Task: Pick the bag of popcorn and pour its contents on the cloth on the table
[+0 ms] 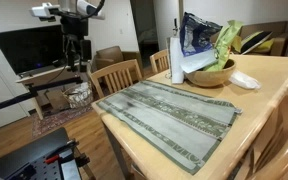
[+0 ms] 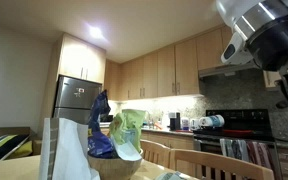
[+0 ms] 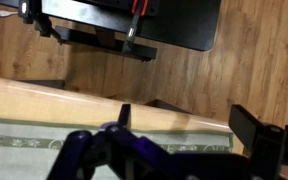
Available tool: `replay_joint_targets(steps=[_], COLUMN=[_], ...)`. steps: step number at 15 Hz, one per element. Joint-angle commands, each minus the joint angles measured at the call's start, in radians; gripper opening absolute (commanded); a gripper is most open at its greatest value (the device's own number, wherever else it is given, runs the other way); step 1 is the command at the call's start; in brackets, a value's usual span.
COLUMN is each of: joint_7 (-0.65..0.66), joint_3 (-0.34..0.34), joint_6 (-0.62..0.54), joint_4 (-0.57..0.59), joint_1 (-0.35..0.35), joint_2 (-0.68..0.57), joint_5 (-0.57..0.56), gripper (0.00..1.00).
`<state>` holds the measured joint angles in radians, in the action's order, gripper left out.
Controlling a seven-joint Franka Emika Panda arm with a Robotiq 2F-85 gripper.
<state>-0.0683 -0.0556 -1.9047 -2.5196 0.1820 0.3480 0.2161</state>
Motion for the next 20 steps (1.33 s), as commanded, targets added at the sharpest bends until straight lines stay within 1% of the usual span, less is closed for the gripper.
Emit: replay_joint_targets(steps=[1, 3, 5, 10, 12, 14, 20], joint_7=[-0.004, -0.016, -0.022, -0.016, -0.007, 0.001, 0.035], joint_3=[-0.014, -0.020, -0.037, -0.076, -0.075, -0.067, -0.045], joint_6=[0.004, -0.022, -0.063, -0.226, -0.275, -0.298, -0.270], joint_4=[0.002, 0.017, 0.043, 0.113, 0.152, 0.194, 0.351], joint_1=[-0.015, -0.007, 0.000, 0.007, -0.001, -0.016, -0.065], joint_2=[0.000, 0.003, -0.005, -0.055, -0.086, -0.124, -0.271], joint_5=[0.004, 0.013, 0.000, -0.018, -0.026, -0.042, -0.105], gripper=[1.00, 1.00, 1.00, 1.00, 1.00, 1.00, 1.00])
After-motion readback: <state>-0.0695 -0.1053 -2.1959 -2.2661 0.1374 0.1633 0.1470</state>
